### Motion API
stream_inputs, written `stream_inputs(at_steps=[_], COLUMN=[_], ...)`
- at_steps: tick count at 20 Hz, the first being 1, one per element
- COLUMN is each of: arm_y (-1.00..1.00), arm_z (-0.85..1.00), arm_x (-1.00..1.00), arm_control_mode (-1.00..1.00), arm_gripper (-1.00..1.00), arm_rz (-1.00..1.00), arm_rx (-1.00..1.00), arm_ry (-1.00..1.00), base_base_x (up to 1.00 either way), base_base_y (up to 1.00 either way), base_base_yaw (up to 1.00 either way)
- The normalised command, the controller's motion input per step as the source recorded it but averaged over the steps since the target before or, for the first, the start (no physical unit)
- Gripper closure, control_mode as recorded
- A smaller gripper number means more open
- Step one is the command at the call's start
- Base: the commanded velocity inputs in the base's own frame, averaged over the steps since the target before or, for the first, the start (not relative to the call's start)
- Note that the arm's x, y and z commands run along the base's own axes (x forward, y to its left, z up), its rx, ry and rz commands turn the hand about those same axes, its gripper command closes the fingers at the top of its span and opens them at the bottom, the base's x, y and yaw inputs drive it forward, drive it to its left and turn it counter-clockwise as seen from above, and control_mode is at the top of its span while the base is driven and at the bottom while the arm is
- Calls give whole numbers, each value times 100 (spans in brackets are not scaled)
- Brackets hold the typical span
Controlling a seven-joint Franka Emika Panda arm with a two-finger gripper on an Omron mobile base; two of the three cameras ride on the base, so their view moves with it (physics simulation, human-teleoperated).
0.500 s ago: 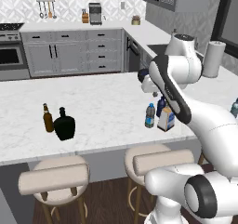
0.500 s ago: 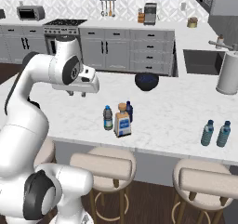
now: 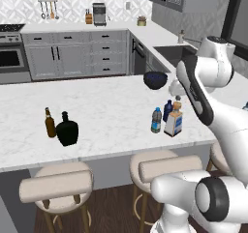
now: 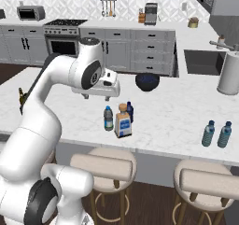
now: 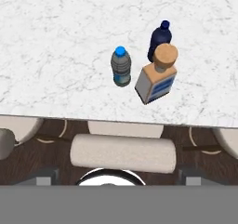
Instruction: Move the plastic bottles in the middle to the plastics group, and the glass bottles in the middle to the glass group.
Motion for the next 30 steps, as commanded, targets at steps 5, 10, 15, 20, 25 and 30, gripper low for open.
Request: stream_inputs(at_steps=[5,10,15,20,25,30], arm_y=[-81,-9,0,-5,-18,0], arm_z=[-18,-44,-54,-33,-17,-33], arm_x=[26,66,96,85,31,6], arm_control_mode=[-100,-100,-100,-100,-100,-100], arm_gripper=[-100,-100,-100,-100,-100,-100], arm_rz=[1,0,0,0,0,0], arm_rx=[0,-1,-2,0,0,0], arm_ry=[0,0,0,0,0,0], base_base_x=[0,0,0,0,0,0], base_base_y=[0,0,0,0,0,0], base_base_yaw=[0,0,0,0,0,0])
